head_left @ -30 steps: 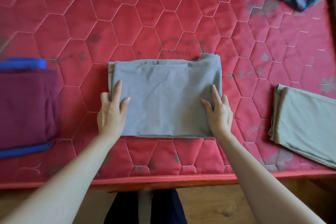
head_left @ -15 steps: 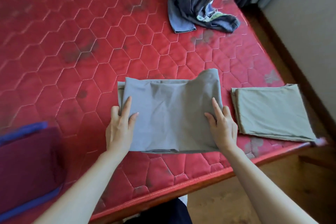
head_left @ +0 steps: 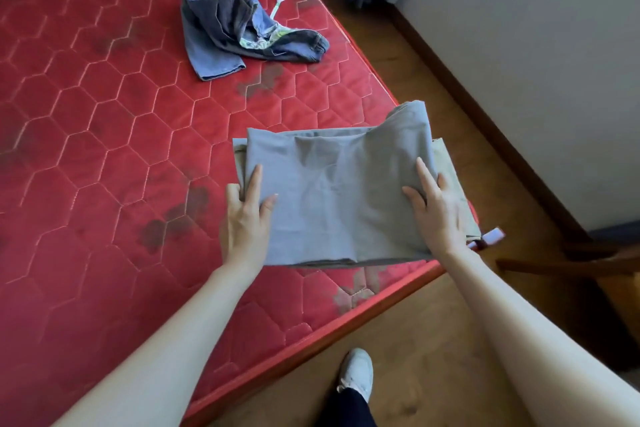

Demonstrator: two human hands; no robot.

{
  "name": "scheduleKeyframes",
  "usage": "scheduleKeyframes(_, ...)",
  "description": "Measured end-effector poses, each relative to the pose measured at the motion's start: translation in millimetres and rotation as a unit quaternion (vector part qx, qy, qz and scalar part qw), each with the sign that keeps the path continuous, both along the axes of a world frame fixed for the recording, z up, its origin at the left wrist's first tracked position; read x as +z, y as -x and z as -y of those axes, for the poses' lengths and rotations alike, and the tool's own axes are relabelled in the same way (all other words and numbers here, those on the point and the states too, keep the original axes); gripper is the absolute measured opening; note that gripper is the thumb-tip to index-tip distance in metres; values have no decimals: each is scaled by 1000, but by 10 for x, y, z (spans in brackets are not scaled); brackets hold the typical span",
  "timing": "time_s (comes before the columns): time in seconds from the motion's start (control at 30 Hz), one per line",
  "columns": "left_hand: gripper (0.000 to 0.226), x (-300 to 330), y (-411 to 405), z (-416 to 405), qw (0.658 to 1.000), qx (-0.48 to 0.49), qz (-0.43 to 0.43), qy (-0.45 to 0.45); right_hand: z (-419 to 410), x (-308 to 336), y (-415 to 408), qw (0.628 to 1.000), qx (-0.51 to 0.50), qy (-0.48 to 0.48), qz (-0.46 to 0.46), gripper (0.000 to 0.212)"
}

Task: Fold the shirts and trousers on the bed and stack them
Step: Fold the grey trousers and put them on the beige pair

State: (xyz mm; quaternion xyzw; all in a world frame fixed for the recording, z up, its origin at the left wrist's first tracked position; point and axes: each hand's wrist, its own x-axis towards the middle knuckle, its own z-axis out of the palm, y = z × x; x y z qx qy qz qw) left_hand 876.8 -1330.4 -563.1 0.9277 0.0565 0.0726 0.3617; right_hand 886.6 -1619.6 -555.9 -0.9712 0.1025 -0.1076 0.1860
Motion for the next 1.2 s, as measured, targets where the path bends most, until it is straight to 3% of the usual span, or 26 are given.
scheduleKeyframes(0.2, 59, -241, -233, 1102, 999, 6, -40, 9, 1101, -151, -224, 999, 9, 51, -18, 50)
scheduleKeyframes(0.4, 58, -502, -398, 1651, 999, 9, -49, -8, 1652, -405, -460, 997, 19, 63, -50, 50)
scheduleKeyframes(0.9, 60, -1299, -555, 1776, 995, 34, -91, 18, 1945, -1344, -657, 997, 2, 13, -71, 51)
scheduleKeyframes(1.2, 60, -1153, -440, 1831, 999, 2, -44, 21, 2007, -1205, -494, 999, 1, 20, -33, 50)
